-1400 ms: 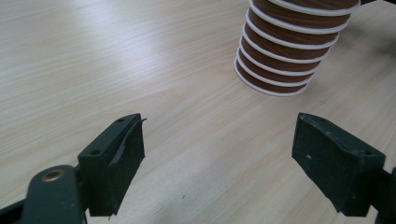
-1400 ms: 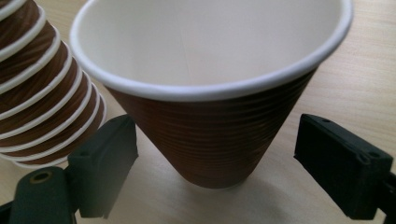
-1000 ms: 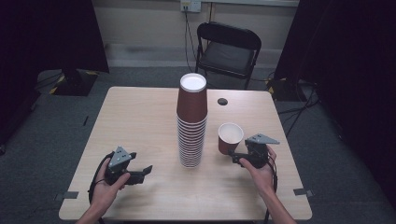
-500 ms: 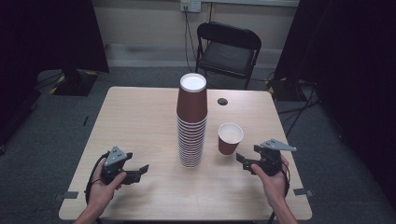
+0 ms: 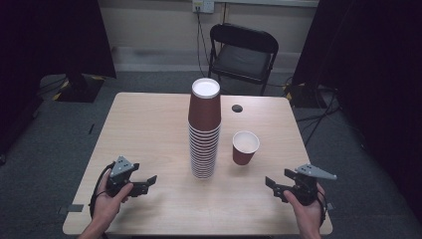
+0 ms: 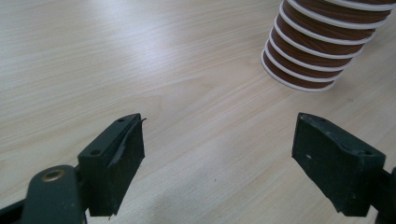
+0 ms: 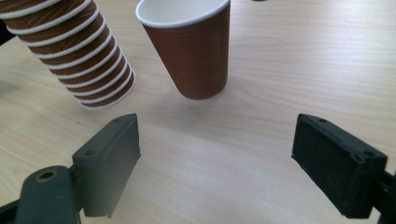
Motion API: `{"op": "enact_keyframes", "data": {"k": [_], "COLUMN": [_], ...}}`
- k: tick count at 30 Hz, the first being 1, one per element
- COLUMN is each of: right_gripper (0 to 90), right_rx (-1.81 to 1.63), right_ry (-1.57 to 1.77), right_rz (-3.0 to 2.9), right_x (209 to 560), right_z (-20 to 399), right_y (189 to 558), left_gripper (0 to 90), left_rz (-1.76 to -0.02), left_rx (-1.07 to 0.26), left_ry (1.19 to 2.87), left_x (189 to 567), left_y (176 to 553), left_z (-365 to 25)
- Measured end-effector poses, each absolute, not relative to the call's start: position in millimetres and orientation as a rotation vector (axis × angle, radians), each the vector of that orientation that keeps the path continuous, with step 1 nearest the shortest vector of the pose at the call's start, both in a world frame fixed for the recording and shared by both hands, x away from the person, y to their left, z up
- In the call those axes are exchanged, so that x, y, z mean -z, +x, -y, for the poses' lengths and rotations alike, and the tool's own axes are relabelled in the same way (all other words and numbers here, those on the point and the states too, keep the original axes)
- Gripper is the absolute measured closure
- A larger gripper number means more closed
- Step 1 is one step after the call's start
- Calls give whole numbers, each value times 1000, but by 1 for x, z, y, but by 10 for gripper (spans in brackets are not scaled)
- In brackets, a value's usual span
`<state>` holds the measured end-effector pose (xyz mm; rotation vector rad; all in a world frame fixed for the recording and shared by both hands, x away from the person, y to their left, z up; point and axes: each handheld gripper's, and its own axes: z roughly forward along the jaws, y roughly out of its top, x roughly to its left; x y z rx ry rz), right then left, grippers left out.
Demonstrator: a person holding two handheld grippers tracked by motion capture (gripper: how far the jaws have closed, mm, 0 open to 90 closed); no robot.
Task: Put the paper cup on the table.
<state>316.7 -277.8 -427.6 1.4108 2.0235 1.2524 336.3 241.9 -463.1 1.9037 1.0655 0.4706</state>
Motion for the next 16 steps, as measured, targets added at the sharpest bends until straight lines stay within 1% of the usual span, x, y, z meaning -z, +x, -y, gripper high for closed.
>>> {"op": "enact_keyframes", "data": {"k": [5,10,16], "right_gripper": [141,141,139], "right_rx": [-1241,-1211,-1172], "right_ry": [1399,1420,1441], "right_rz": [-2021,-2007,-1997], "right_x": [430,442,450], "right_z": [286,296,300], "right_y": [301,293,293], "left_gripper": [168,169,164], "left_rz": [-1067,-1049,-1023], "left_rx": [-476,-480,-471], "left_ry": [1912,1940,1962], "left_x": [463,465,466], "left_y": [336,332,331], "left_z": [-242,-237,-232]}}
